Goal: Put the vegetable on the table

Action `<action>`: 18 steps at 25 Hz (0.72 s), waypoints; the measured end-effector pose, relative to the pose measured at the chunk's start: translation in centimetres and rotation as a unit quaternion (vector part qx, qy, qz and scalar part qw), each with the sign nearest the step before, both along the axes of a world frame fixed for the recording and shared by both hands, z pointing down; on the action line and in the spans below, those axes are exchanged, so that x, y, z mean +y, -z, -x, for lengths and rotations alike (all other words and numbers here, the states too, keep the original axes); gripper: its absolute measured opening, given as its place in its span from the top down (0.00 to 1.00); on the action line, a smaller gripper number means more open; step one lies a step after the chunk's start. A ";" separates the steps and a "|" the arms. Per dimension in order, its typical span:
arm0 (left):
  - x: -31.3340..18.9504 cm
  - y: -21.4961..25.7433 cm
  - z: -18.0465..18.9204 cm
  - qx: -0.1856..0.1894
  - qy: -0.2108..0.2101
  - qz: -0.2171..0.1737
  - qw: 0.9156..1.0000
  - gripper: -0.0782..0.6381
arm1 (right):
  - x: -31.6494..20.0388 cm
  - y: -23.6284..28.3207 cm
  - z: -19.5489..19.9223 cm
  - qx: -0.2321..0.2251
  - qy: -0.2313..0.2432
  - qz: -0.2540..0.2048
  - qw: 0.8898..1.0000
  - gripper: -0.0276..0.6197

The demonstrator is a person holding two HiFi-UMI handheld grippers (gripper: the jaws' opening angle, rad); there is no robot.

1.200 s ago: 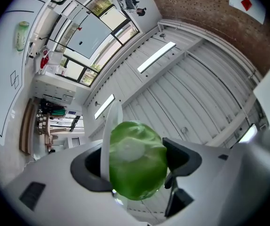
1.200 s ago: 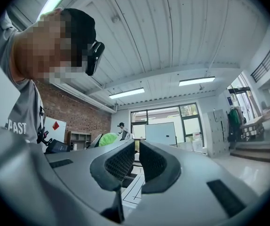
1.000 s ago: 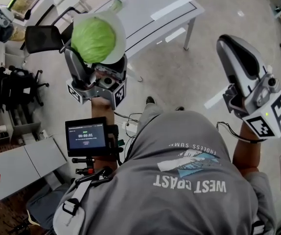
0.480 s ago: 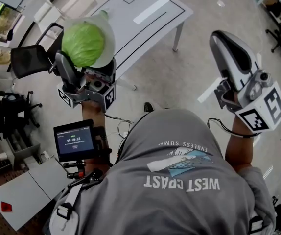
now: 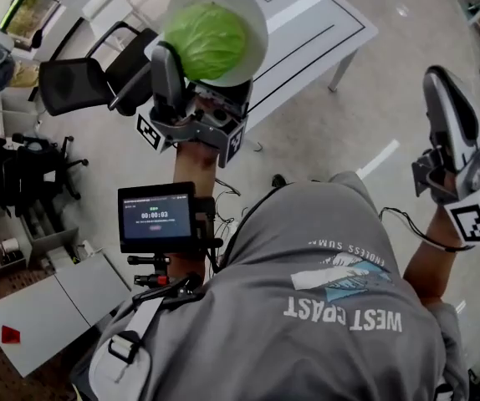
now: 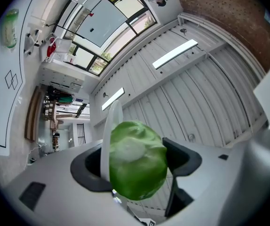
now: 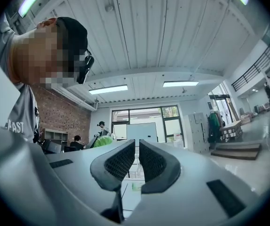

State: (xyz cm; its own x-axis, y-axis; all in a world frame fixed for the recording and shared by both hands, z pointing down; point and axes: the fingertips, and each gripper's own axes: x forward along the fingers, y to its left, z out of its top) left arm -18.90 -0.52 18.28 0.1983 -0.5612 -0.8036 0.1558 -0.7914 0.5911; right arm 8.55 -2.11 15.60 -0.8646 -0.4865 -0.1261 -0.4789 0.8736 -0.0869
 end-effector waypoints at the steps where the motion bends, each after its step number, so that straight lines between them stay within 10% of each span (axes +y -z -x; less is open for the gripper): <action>1: 0.0 0.0 -0.6 0.001 -0.003 0.000 1.000 0.42 | 0.2 0.1 -0.7 0.000 -0.003 -0.001 1.000 0.94; 18: -0.3 -0.4 2.6 0.004 0.045 0.011 0.999 0.42 | -2.2 -0.1 2.2 -0.003 0.042 0.009 0.999 0.94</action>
